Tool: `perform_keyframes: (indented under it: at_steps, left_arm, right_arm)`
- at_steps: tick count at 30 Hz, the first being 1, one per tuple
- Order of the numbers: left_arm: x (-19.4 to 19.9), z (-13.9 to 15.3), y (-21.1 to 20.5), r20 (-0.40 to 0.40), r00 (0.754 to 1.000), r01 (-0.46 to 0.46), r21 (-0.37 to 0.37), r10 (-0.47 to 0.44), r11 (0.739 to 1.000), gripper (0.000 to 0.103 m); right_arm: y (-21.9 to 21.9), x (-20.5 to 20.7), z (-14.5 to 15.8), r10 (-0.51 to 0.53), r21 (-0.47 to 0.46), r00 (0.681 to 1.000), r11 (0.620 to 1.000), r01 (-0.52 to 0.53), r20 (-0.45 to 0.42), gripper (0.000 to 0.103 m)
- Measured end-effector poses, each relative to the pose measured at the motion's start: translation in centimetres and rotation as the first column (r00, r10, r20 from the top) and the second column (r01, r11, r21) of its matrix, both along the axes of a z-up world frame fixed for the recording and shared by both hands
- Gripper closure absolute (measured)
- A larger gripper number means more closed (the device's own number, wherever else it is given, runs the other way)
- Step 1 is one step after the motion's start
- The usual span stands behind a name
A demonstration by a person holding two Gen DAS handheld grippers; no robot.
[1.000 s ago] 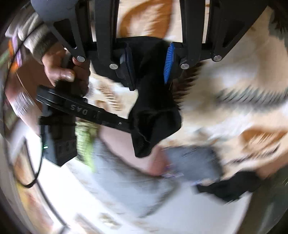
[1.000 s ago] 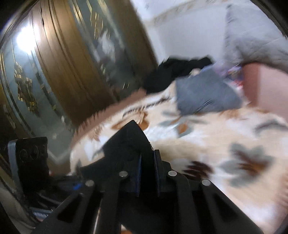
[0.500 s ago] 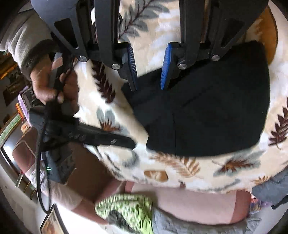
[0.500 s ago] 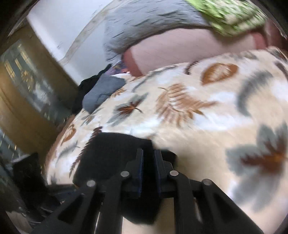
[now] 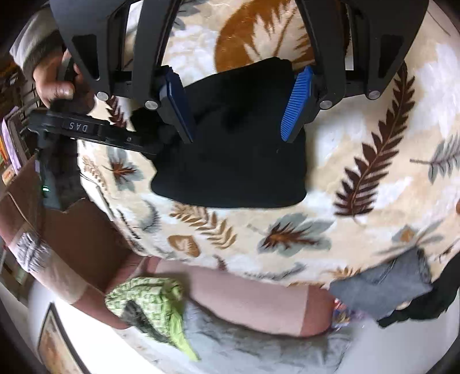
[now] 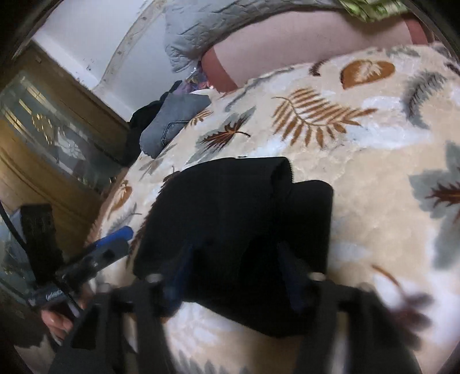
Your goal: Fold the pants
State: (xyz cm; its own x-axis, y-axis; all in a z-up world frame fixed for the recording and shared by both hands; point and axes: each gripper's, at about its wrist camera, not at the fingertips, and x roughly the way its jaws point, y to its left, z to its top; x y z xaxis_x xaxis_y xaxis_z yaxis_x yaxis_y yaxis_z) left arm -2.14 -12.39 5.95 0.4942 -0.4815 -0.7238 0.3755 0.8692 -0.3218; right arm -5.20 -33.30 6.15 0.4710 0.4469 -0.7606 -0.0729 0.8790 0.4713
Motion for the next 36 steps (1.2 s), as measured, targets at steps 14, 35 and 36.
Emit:
perform_keyframes:
  at_steps: [14, 35, 36]
  left_arm:
    - [-2.6, -1.5, -3.8, 0.072, 0.996, 0.037, 0.132, -0.047, 0.991, 0.039]
    - [-0.4, -1.2, -1.9, 0.054, 0.998, -0.046, 0.164, 0.038, 0.985, 0.039]
    - [-0.4, -1.5, -1.9, 0.049, 0.998, -0.048, 0.167, 0.041, 0.985, 0.039]
  right_arm:
    - [-3.3, -2.6, 0.2, -0.058, -0.029, 0.998, 0.998, 0.058, -0.008, 0.100]
    - [1.9, -2.1, 2.0, 0.086, -0.118, 0.996, 0.990, -0.081, 0.032, 0.079]
    - [1.9, -2.3, 1.7, 0.095, -0.126, 0.995, 0.988, -0.092, 0.022, 0.079]
